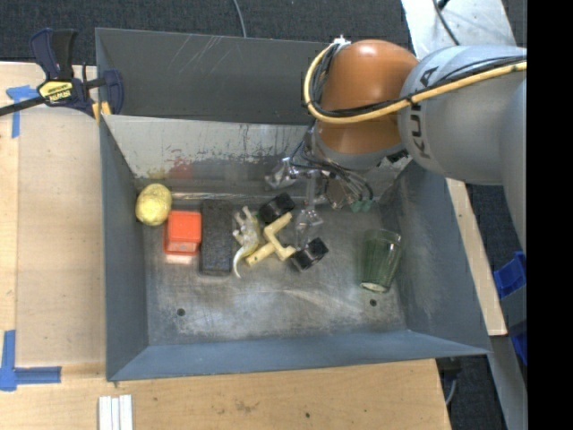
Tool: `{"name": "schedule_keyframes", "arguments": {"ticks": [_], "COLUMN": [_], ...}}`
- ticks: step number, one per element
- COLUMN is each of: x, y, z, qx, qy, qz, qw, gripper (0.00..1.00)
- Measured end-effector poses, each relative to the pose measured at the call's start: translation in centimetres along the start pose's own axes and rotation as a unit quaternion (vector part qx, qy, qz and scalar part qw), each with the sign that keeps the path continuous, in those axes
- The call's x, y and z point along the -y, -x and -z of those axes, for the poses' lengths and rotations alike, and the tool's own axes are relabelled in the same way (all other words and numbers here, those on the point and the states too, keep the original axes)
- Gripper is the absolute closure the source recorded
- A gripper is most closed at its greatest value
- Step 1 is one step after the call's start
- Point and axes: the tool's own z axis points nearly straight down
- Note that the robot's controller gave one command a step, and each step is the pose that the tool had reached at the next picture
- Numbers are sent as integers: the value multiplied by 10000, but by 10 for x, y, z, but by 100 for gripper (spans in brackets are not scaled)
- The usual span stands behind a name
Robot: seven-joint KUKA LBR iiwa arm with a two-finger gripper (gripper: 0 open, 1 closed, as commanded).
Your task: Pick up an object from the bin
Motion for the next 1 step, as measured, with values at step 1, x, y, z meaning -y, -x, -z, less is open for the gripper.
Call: {"name": "schedule_keyframes", "arguments": {"ticks": [1], "x": [20], "y": [-13], "z": [-32], "qx": [219], "qy": [19], "qz": [-339], "qw": [9992], "gripper": [100]}}
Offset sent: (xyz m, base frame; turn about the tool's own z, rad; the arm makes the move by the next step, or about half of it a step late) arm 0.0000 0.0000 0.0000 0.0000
